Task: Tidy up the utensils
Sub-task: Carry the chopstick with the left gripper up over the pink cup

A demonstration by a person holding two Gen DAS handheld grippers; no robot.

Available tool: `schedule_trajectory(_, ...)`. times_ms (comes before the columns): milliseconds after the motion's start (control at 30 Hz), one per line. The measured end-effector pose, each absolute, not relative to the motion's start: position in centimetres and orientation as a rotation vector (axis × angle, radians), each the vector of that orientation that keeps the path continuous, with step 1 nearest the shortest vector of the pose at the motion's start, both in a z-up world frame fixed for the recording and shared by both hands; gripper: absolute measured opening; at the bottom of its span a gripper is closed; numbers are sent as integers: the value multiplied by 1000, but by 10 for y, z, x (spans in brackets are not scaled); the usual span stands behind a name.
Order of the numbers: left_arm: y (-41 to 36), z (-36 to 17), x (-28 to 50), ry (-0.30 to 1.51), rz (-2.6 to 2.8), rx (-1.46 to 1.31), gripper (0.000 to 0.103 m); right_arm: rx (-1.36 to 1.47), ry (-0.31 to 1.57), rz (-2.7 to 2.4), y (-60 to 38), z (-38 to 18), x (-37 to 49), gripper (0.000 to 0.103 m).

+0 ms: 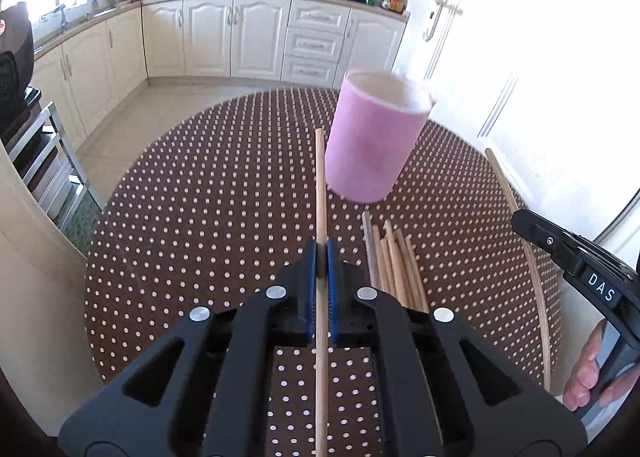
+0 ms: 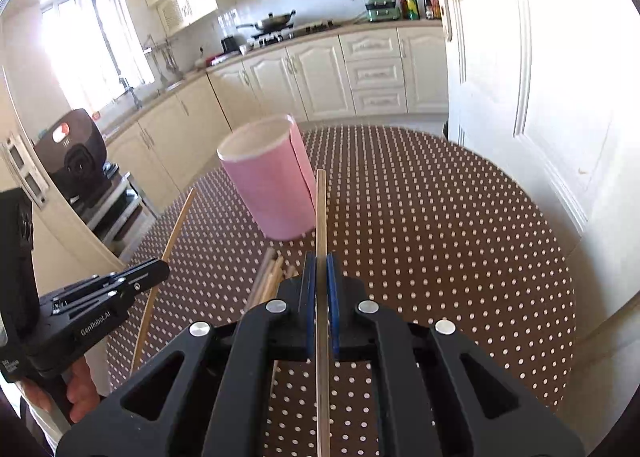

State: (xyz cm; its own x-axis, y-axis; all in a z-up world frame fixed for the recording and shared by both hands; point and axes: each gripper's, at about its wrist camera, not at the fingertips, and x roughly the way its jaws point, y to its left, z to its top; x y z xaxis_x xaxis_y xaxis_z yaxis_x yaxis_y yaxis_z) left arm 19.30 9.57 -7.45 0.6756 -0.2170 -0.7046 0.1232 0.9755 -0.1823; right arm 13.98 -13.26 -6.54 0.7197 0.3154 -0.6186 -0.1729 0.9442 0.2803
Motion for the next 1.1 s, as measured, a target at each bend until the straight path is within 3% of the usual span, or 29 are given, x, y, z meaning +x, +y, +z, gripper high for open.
schedule_trajectory(1100,62,24,188,477,-227,-138,5,289,363,363,-132,18,158,4)
